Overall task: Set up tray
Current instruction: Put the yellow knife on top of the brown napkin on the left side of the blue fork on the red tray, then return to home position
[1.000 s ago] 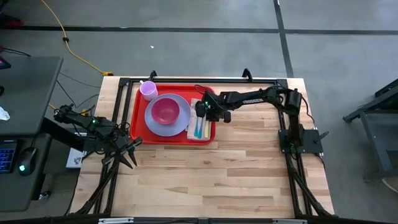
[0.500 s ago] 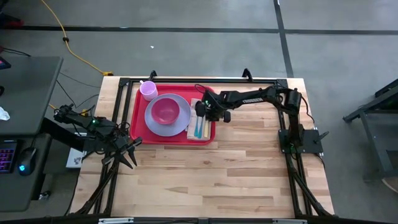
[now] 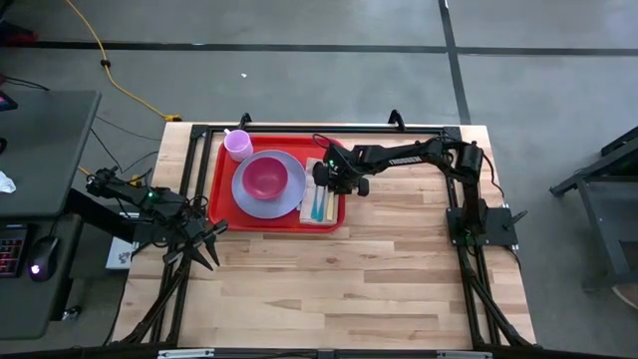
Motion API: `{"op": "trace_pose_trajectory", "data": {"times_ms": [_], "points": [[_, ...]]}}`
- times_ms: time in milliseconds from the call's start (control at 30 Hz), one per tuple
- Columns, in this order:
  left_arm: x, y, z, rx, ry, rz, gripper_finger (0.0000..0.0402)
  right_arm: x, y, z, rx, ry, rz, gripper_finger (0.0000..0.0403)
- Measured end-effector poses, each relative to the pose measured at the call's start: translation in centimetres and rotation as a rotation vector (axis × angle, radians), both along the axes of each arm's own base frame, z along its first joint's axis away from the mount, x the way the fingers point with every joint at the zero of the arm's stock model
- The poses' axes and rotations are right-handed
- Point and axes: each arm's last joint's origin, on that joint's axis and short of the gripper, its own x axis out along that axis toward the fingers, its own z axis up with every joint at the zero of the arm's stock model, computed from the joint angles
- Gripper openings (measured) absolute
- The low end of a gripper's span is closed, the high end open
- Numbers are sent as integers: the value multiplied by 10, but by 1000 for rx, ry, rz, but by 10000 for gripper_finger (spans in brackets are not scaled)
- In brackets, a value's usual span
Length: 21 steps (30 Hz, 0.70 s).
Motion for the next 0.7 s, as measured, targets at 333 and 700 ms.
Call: {"op": "trace_pose_trajectory", "data": {"times_ms": [333, 700], "points": [[-1, -1, 0, -5, -4, -44, 115, -2, -2, 13, -8, -41, 16, 74], [-1, -1, 3, 18, -74, -72, 115, -7, 0, 30, -37, -68, 52, 74]]}}
